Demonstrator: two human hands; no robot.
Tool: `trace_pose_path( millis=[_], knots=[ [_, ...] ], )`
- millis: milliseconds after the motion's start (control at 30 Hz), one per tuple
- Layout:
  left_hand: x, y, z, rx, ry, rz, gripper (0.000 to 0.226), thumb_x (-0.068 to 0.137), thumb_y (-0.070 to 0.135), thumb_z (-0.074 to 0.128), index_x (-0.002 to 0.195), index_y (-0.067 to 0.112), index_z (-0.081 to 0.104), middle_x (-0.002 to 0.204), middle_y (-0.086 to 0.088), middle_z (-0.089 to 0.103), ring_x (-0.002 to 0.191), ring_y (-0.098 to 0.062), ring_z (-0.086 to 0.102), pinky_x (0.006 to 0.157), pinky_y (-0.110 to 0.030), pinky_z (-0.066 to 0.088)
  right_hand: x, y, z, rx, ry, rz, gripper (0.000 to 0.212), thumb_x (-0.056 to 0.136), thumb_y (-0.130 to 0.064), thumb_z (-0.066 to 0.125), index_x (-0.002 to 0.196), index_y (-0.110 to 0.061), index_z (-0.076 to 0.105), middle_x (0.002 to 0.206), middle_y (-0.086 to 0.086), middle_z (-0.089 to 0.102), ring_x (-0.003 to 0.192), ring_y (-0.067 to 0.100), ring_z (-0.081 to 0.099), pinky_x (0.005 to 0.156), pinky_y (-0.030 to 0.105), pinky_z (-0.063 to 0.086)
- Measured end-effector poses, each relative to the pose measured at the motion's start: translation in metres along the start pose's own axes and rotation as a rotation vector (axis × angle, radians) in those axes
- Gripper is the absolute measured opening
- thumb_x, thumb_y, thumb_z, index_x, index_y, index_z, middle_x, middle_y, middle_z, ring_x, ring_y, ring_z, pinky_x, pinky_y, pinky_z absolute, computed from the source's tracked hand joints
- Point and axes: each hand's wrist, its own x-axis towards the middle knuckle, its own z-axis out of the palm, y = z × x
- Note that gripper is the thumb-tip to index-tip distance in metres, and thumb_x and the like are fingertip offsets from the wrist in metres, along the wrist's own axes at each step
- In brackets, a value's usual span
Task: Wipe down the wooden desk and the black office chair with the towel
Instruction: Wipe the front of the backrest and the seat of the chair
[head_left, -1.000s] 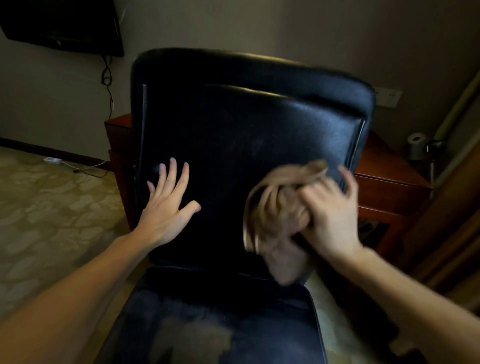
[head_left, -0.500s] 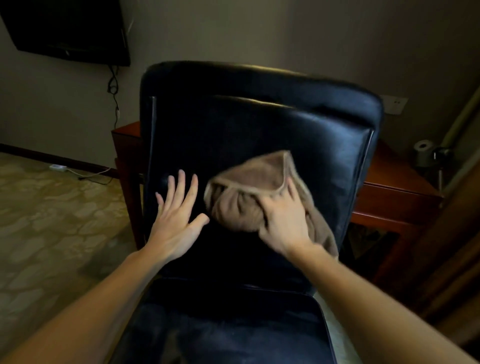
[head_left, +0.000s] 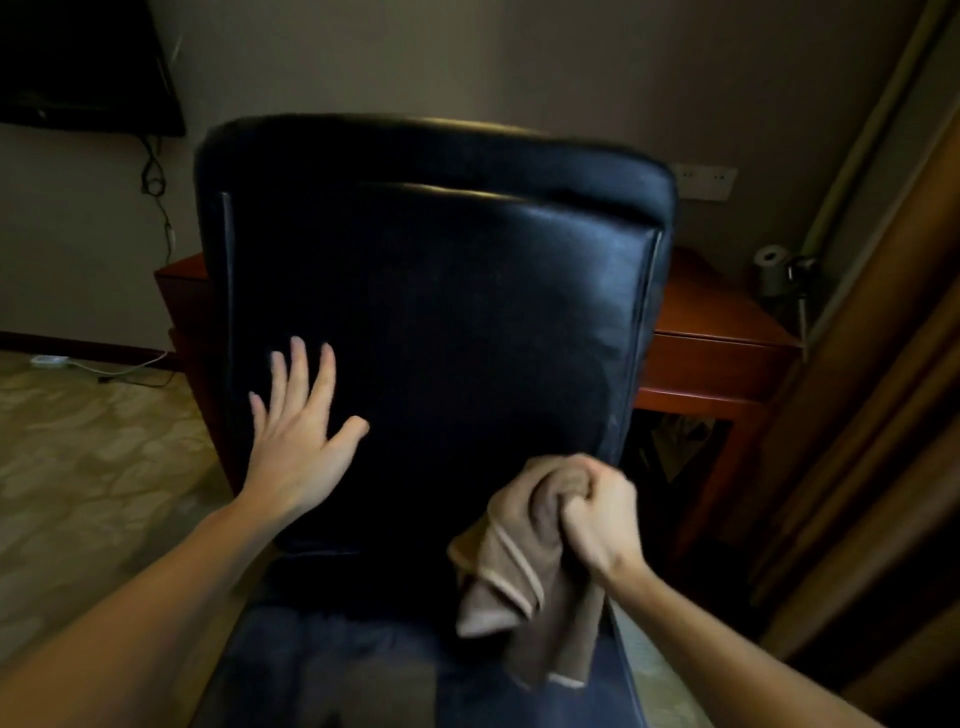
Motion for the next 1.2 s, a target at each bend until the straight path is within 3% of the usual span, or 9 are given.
trace_pose_path(
  millis=[233, 367, 433, 533, 600, 700, 933, 1100, 1200],
  knots=[
    [-0.012, 0.070, 0.025, 0.036, 0.139, 0.186, 0.076, 0.102, 0.035, 0.054, 0.165, 0.027, 0.011, 0.172, -0.001, -0.015, 0.157, -0.017, -0.018, 0.127, -0.052, -0.006, 0.073, -0.099, -0.109, 0.331, 0.685, 0.122, 0.031, 0.086, -0.003, 0.046, 0.099, -0.015, 0.072, 0.087, -0.003, 0.070, 0.088, 0.020, 0.067, 0.087, 0.035, 0.054],
    [0.004, 0.110, 0.039, -0.093, 0.059, 0.135, 0.071, 0.103, 0.037, 0.050, 0.164, 0.029, 0.015, 0.171, 0.003, -0.014, 0.156, -0.013, -0.019, 0.126, -0.054, -0.010, 0.112, -0.152, -0.132, 0.530, 0.775, -0.231, 0.043, 0.086, 0.000, 0.039, 0.121, -0.004, 0.063, 0.087, -0.015, 0.060, 0.075, -0.012, 0.060, 0.072, 0.004, 0.045],
    [0.011, 0.115, 0.045, -0.079, 0.012, 0.082, 0.073, 0.103, 0.040, 0.048, 0.164, 0.030, 0.010, 0.170, 0.004, -0.019, 0.154, -0.015, -0.025, 0.124, -0.056, -0.011, 0.135, -0.158, -0.126, 0.400, 0.678, -0.371, 0.058, 0.084, 0.000, 0.047, 0.141, -0.008, 0.050, 0.109, -0.013, 0.063, 0.098, -0.017, 0.058, 0.086, 0.003, 0.043],
    [0.021, 0.105, 0.047, 0.008, -0.045, 0.075, 0.079, 0.101, 0.035, 0.050, 0.164, 0.033, 0.003, 0.169, 0.006, -0.023, 0.154, -0.016, -0.027, 0.124, -0.055, -0.011, 0.164, -0.126, -0.103, -0.243, 0.141, -0.431, 0.092, 0.080, -0.002, 0.052, 0.162, -0.022, 0.016, 0.165, 0.012, 0.026, 0.155, 0.033, 0.016, 0.126, 0.049, 0.019],
    [0.030, 0.096, 0.043, 0.005, -0.092, 0.063, 0.078, 0.101, 0.031, 0.050, 0.164, 0.036, 0.003, 0.168, 0.009, -0.023, 0.153, -0.014, -0.027, 0.125, -0.053, -0.012, 0.169, -0.089, -0.079, -0.559, -0.086, -0.412, 0.095, 0.083, -0.016, 0.051, 0.163, -0.032, 0.001, 0.171, 0.002, -0.005, 0.155, 0.030, -0.017, 0.124, 0.053, -0.011],
    [0.037, 0.089, 0.044, -0.007, -0.108, 0.058, 0.081, 0.099, 0.028, 0.051, 0.163, 0.038, 0.003, 0.168, 0.011, -0.024, 0.152, -0.011, -0.028, 0.124, -0.051, -0.014, 0.160, -0.055, -0.057, -0.473, -0.015, -0.499, 0.093, 0.081, -0.028, 0.044, 0.160, -0.042, -0.001, 0.171, -0.006, -0.008, 0.151, 0.019, -0.029, 0.118, 0.048, -0.015],
    [0.042, 0.078, 0.053, -0.003, -0.048, 0.099, 0.089, 0.093, 0.030, 0.056, 0.162, 0.040, 0.001, 0.167, 0.012, -0.025, 0.145, -0.004, -0.033, 0.122, -0.050, -0.017, 0.067, 0.032, -0.010, -0.422, -0.027, -0.449, 0.096, 0.074, -0.016, 0.049, 0.162, -0.034, 0.012, 0.170, -0.004, -0.001, 0.155, 0.024, -0.021, 0.124, 0.049, -0.011],
    [0.042, 0.060, 0.044, -0.006, -0.085, 0.084, 0.091, 0.091, 0.033, 0.057, 0.160, 0.047, -0.001, 0.164, 0.020, -0.028, 0.150, -0.012, -0.034, 0.121, -0.056, -0.012, -0.009, 0.094, 0.031, -0.524, -0.322, -0.264, 0.097, 0.077, -0.012, 0.047, 0.161, -0.036, 0.003, 0.168, -0.007, -0.008, 0.152, 0.022, -0.028, 0.124, 0.036, -0.016],
    [0.037, 0.048, 0.038, -0.004, -0.081, 0.093, 0.092, 0.092, 0.032, 0.057, 0.159, 0.049, -0.003, 0.162, 0.023, -0.031, 0.147, -0.008, -0.038, 0.122, -0.056, -0.012, -0.030, 0.115, 0.040, -0.374, -0.406, -0.027, 0.069, 0.091, -0.011, 0.049, 0.157, -0.029, 0.034, 0.168, 0.002, 0.022, 0.156, 0.022, 0.015, 0.127, 0.029, 0.013]
  ],
)
